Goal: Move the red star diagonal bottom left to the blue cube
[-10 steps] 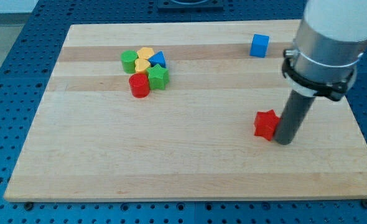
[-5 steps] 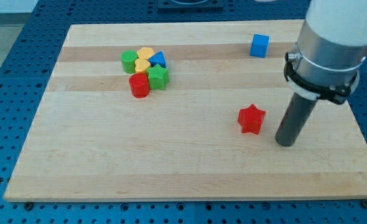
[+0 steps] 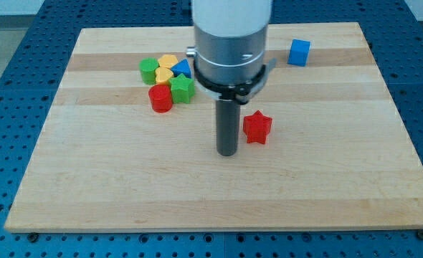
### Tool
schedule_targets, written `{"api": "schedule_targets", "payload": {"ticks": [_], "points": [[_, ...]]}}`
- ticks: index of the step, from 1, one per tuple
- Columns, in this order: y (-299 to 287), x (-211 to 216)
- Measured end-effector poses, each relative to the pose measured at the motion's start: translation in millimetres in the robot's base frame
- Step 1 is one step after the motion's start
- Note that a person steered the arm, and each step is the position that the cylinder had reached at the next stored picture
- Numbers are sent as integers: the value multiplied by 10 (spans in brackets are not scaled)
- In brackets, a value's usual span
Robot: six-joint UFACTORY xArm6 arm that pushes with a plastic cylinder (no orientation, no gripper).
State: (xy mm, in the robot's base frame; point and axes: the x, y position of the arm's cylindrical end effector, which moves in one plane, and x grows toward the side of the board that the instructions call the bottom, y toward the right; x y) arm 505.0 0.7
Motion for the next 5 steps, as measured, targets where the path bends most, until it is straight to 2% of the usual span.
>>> {"api": "schedule_targets", "payload": {"ticks": [2, 4, 5], "points": [[439, 624], [595, 623], [741, -63]]}}
